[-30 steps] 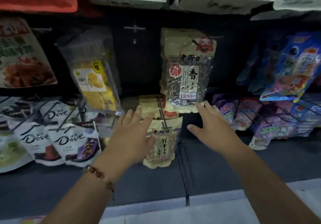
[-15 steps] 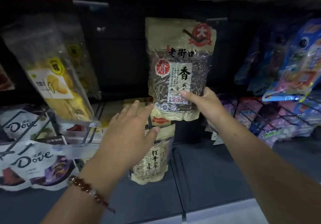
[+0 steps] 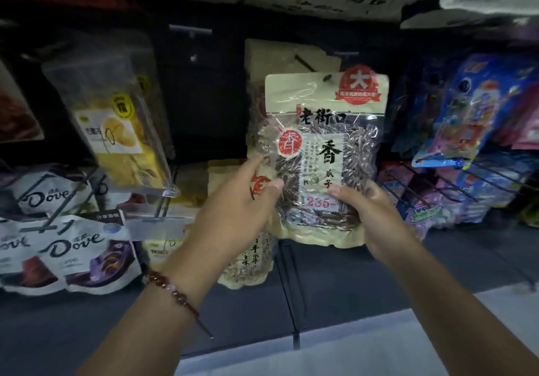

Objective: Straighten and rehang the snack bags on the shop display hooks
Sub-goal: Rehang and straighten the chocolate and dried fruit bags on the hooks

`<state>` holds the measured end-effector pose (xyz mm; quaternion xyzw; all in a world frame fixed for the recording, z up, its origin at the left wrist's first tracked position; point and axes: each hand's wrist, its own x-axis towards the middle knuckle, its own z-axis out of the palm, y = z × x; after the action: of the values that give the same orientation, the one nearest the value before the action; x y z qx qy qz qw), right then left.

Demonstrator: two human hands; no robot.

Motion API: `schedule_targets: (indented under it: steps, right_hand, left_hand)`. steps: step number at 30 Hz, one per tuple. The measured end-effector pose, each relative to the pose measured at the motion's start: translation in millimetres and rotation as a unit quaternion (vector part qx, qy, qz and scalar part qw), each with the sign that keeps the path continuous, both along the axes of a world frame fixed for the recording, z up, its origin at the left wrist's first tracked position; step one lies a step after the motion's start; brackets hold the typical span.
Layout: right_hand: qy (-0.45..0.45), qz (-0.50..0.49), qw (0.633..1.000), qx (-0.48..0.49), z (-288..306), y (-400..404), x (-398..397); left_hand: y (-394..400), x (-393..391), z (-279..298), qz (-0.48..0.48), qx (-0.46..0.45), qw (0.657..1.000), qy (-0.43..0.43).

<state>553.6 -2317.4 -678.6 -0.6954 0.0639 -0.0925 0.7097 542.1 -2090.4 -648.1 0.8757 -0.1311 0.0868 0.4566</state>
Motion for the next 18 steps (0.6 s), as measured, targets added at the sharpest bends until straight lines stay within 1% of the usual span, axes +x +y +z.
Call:
schedule_targets:
  steps: [3, 5, 7, 9, 13, 15, 18]
  right_hand:
    - [-0.007, 0.020, 1.000, 0.012, 13.2, 3.5, -28.7]
    - [-0.007, 0.048, 0.999, 0.000, 15.0, 3.6, -48.4]
    - [0.020, 0.072, 0.997, -0.001, 10.7, 8.0, -67.6]
    - [0.052, 0.110, 0.992, 0.017, -0.1, 14.0, -81.6]
    - [0.084, 0.162, 0.982, 0.043, -23.8, 23.0, -94.5]
    - [0.114, 0.180, 0.977, 0.028, -35.1, 25.2, -97.6]
    - [0.166, 0.212, 0.963, -0.025, -49.6, 25.8, -94.5]
  left_hand:
    - [-4.4, -18.5, -3.3, -0.037, -0.086, 0.993, 0.073]
    - [-4.1, -32.2, -4.5, -0.065, -0.141, 0.978, 0.138]
    - [-4.5, -44.9, -7.2, -0.101, -0.182, 0.958, 0.197]
    - [-5.7, -50.5, -13.3, -0.098, -0.208, 0.941, 0.247]
    - [-2.4, -60.5, -27.2, -0.075, -0.216, 0.932, 0.280]
    - [3.6, -64.6, -35.9, -0.056, -0.193, 0.937, 0.287]
    - [16.7, -66.8, -44.8, -0.022, -0.173, 0.943, 0.283]
